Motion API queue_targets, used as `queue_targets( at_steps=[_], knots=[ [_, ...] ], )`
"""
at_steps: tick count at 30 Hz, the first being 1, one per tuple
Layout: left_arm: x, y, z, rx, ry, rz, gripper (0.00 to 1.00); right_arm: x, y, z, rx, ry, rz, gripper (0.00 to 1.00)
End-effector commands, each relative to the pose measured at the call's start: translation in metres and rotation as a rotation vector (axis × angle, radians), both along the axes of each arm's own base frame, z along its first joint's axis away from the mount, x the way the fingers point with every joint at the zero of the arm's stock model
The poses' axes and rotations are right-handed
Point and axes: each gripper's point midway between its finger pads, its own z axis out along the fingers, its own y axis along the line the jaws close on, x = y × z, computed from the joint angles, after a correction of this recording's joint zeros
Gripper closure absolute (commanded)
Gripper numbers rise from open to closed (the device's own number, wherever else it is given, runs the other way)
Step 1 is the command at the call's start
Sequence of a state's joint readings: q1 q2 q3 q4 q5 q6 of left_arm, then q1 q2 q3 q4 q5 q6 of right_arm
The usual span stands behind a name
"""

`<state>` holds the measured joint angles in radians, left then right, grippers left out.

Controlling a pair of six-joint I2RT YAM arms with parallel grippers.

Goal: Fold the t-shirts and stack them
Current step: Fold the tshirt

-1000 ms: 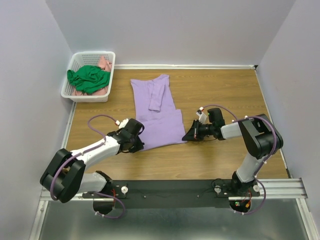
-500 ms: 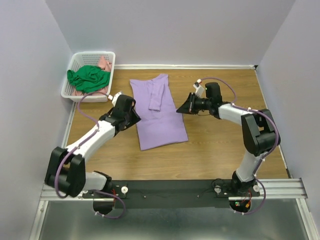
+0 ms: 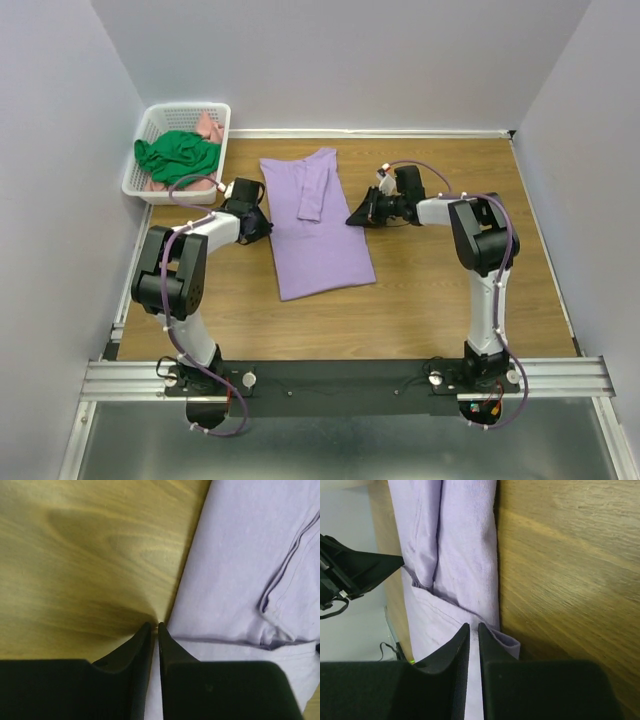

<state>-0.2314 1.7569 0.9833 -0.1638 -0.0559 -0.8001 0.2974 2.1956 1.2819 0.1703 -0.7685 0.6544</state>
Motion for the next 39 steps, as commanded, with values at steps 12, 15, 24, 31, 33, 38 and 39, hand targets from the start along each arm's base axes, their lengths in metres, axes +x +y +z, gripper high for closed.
queue_targets(
  at_steps=[12,15,24,31,33,38,39],
  knots=[
    [0.029,0.008,0.089,0.126,-0.186,-0.021,0.43,0.003,-0.017,0.044,-0.129,-0.145,-0.065,0.58],
    [0.042,-0.017,0.111,0.182,-0.242,-0.074,0.33,-0.005,-0.027,0.055,-0.186,-0.157,-0.103,0.38],
    [0.079,-0.069,0.095,0.295,-0.226,-0.154,0.39,-0.074,-0.057,0.064,-0.291,-0.071,-0.096,0.15],
    [0.085,-0.089,0.051,0.339,-0.162,-0.228,0.44,-0.133,-0.066,0.068,-0.281,-0.044,-0.051,0.09],
    [0.083,-0.094,0.037,0.354,-0.141,-0.245,0.46,-0.144,-0.069,0.067,-0.282,-0.042,-0.047,0.09],
    [0.076,-0.106,0.01,0.35,-0.095,-0.271,0.48,-0.156,-0.077,0.07,-0.293,-0.052,-0.062,0.09],
    [0.074,-0.11,0.007,0.338,-0.086,-0.277,0.49,-0.156,-0.079,0.07,-0.302,-0.058,-0.068,0.09]
  ],
)
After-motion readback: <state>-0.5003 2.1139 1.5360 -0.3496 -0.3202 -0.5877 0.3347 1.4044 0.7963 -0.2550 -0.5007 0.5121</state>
